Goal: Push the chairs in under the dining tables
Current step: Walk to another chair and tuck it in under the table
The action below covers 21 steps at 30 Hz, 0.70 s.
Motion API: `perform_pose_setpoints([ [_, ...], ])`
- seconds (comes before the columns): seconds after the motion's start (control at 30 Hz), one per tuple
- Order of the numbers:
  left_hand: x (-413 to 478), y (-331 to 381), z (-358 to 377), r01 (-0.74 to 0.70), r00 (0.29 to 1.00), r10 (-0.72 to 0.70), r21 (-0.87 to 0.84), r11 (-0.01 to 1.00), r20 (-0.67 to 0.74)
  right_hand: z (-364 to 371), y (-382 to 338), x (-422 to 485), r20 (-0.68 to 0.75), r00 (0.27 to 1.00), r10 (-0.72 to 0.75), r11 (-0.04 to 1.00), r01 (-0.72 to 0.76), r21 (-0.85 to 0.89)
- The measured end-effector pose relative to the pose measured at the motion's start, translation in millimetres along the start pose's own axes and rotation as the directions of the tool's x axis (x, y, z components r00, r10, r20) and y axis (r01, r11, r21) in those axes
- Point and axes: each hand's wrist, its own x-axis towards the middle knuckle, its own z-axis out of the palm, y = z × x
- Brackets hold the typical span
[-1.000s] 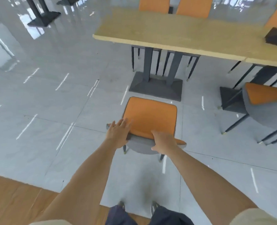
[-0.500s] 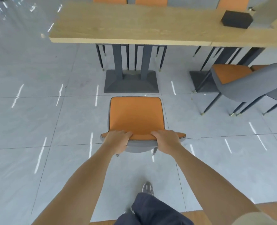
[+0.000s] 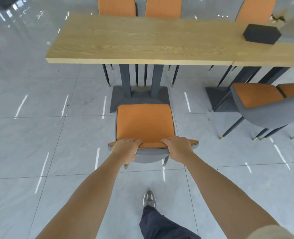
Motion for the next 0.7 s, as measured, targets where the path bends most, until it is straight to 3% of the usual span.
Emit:
perform_pose_setpoints([
  [0.3, 90.0, -30.3, -38.1, 0.05, 0.999, -0.05, -0.022, 0.999, 0.016, -33.5, 43.5, 92.9, -0.028, 0.999, -0.044, 0.999, 0.044, -0.008],
  [0.7, 157.1, -95.0, -68.6, 0.04, 0.999, -0.04, -0.048, 0.998, 0.012, -58.4, 45.3, 179.7, -0.064, 0.996, -0.054, 0.998, 0.055, 0.006],
])
